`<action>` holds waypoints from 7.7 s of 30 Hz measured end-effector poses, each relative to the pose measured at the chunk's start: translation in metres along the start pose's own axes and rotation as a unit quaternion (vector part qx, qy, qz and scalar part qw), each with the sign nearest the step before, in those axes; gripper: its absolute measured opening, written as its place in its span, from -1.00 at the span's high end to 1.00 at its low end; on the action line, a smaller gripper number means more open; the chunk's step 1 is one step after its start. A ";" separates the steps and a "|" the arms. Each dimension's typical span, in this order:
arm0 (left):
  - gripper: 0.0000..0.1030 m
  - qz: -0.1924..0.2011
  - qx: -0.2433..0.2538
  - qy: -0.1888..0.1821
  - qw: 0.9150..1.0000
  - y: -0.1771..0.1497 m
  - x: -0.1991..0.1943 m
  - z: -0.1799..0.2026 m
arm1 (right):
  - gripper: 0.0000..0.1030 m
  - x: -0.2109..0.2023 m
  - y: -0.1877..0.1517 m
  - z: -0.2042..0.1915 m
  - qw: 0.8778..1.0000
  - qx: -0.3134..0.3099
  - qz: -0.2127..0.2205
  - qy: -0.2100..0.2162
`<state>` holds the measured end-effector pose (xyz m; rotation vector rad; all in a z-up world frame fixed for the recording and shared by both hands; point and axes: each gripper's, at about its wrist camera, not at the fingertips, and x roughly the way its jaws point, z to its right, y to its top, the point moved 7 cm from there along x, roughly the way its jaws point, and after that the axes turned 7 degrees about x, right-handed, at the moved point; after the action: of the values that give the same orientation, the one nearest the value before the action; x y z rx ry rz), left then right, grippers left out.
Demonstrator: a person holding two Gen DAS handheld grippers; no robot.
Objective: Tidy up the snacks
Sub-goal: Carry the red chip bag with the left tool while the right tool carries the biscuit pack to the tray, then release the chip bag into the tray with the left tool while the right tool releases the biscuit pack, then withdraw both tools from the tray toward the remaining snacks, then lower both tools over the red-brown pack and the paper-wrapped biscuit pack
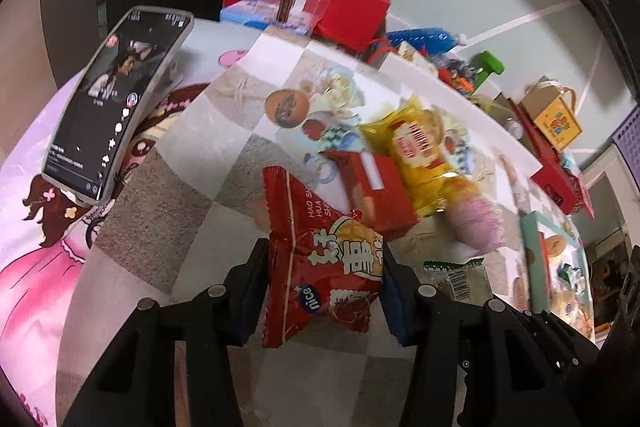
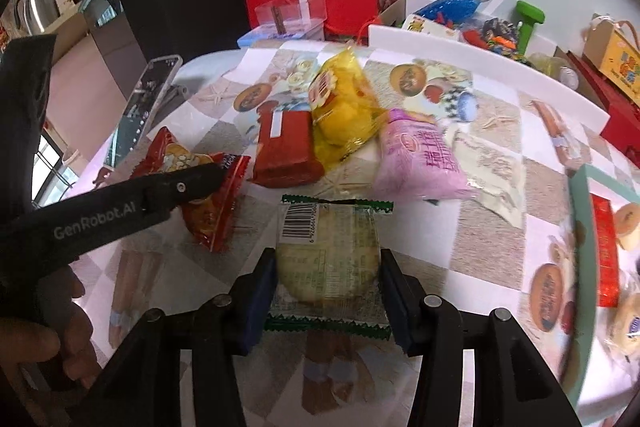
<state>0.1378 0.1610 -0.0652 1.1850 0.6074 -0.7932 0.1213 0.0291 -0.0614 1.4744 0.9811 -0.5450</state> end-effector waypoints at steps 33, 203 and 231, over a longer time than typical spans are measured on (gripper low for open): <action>0.00 0.013 0.114 -0.099 0.988 0.017 0.007 0.197 | -0.03 -0.089 0.010 0.176 0.981 0.162 0.071 -0.080; -0.85 0.054 0.046 0.084 0.994 0.050 0.029 0.050 | -1.00 -0.052 0.064 0.135 0.984 0.110 0.116 -0.083; -0.85 0.004 0.020 0.117 0.993 0.035 0.075 0.025 | -1.00 0.041 0.071 0.129 0.990 0.087 0.057 -0.098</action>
<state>0.2107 0.1268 -0.0960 1.3274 0.7812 -0.6670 0.2279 -0.0786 -0.0762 1.5870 0.7055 -0.6907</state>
